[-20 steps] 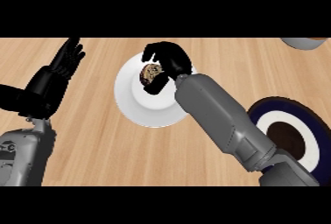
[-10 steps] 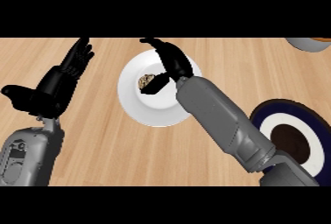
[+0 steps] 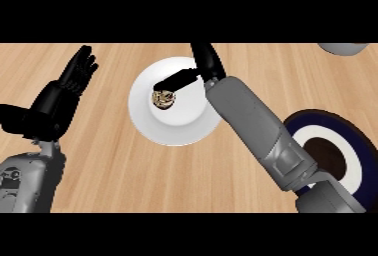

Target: Pick the cupcake from the plate and place it in the plate

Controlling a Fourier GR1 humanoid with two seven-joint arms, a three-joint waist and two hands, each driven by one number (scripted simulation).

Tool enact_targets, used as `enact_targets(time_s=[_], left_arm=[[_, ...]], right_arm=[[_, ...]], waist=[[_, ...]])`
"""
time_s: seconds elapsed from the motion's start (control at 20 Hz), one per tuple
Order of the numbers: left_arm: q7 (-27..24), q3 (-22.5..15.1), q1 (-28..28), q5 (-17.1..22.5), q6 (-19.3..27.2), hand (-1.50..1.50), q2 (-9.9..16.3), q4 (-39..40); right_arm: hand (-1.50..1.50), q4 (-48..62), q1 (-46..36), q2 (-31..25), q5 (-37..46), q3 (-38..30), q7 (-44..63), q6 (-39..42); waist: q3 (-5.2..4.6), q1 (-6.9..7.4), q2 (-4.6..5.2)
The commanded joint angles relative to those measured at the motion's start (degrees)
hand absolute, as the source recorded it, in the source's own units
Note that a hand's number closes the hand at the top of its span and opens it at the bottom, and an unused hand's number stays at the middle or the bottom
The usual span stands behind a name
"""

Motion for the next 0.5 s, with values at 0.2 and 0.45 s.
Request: enact_targets(time_s=[0.2,0.45], left_arm=[[-1.59,1.79,4.74,0.79,-0.59,0.00,0.55,-2.26],[1.07,1.49,3.33,0.68,-0.76,0.00,0.79,-3.35]], right_arm=[[-1.50,6.63,0.95,-3.79,-4.72,-9.17,-9.29,6.34],[-1.50,9.86,0.79,-9.90,-4.65,-11.72,-14.93,13.63]], waist=[[0.00,-2.75,-0.52],[0.02,-2.87,-0.51]])
